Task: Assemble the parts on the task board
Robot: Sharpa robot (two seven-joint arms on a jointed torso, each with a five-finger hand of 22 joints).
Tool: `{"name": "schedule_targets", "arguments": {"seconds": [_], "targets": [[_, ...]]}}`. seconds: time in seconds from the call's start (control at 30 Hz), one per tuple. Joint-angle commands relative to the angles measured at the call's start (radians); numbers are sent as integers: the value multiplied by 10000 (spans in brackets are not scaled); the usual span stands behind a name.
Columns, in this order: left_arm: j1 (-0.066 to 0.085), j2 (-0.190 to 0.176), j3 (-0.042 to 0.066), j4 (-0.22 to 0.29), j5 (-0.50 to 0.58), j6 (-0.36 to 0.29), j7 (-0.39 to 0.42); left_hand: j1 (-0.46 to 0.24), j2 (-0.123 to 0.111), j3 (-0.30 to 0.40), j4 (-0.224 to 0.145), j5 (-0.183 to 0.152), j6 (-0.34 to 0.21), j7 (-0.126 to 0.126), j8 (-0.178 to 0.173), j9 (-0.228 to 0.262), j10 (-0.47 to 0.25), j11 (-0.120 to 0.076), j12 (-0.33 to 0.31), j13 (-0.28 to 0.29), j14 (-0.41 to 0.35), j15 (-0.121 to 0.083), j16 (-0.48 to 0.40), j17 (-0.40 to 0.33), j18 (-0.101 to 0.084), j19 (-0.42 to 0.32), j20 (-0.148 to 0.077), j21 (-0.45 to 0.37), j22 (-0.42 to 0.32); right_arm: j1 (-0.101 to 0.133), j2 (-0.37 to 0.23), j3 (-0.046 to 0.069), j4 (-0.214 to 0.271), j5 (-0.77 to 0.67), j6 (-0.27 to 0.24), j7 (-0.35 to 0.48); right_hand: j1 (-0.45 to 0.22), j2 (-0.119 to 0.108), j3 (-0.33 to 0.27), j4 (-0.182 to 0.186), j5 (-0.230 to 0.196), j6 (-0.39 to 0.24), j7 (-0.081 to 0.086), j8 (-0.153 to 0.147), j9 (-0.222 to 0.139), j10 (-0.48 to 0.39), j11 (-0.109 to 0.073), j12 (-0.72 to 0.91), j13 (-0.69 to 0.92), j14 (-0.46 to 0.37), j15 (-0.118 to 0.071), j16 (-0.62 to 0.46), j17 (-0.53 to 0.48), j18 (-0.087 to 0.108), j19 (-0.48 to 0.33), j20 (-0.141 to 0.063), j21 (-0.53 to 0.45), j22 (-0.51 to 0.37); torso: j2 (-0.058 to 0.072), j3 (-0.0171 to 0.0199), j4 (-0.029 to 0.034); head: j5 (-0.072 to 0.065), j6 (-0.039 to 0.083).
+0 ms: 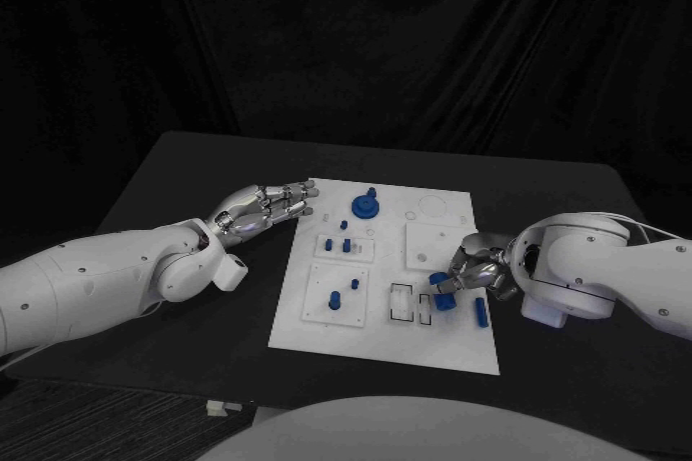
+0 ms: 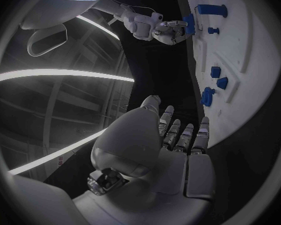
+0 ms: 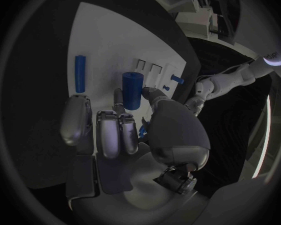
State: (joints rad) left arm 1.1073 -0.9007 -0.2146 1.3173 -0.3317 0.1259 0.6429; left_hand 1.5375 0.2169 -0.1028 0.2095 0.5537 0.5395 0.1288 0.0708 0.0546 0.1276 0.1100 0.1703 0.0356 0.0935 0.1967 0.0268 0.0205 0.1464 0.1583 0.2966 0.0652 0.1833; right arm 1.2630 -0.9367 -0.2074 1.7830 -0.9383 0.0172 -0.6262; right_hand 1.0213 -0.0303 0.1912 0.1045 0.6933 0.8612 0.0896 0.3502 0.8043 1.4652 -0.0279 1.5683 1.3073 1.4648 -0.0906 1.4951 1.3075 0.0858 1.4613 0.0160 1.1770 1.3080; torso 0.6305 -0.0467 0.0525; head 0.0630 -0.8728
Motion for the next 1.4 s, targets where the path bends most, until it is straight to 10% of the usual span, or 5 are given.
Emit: {"name": "schedule_targets", "arguments": {"seconds": [0.03,0.83,1.2,1.4], "targets": [[-12,6,9,30,65,97,80,19,-87,89,-10,69,61,44,44,16,71,21,51,12,60,12,46,12,-163,70,-18,65,14,38,-11,-1,112,1963,-751,72,-140,3,1994,-1909,98,495,-429,-20,-16,1056,-34,25,2634,663,-35,59,219,-68,47,-5,-121,1583,-1,-1,-8,22,2],[-13,6,9,44,65,137,115,20,-99,100,-18,71,27,50,38,12,68,29,39,9,62,12,48,12,-172,86,-18,72,20,-268,718,-5,-235,2158,-697,28,-337,38,2106,-1918,-541,300,-379,-56,-112,1056,7,25,2634,642,-7,30,114,-55,-1,14,-199,1560,7,-6,7,-33,2],[-14,22,9,36,65,199,140,21,-100,104,-20,73,33,50,38,12,68,30,37,9,64,14,48,12,-174,89,-18,73,21,-401,913,-5,-353,1603,-654,-24,-797,199,1830,-1452,-2274,119,-312,-50,-232,1056,79,25,2634,628,59,6,26,-44,-25,79,-254,1540,13,-4,-3,-27,2],[-14,24,9,32,65,212,129,25,-99,116,-26,79,26,48,37,11,67,31,33,7,64,18,49,12,-179,93,-18,75,19,-433,953,-6,-376,1562,-691,-26,-1062,241,1479,-1081,-2423,119,-300,-16,-286,1056,90,25,2634,624,69,0,2,-39,-32,91,-276,1534,8,-3,0,-32,2]]}}
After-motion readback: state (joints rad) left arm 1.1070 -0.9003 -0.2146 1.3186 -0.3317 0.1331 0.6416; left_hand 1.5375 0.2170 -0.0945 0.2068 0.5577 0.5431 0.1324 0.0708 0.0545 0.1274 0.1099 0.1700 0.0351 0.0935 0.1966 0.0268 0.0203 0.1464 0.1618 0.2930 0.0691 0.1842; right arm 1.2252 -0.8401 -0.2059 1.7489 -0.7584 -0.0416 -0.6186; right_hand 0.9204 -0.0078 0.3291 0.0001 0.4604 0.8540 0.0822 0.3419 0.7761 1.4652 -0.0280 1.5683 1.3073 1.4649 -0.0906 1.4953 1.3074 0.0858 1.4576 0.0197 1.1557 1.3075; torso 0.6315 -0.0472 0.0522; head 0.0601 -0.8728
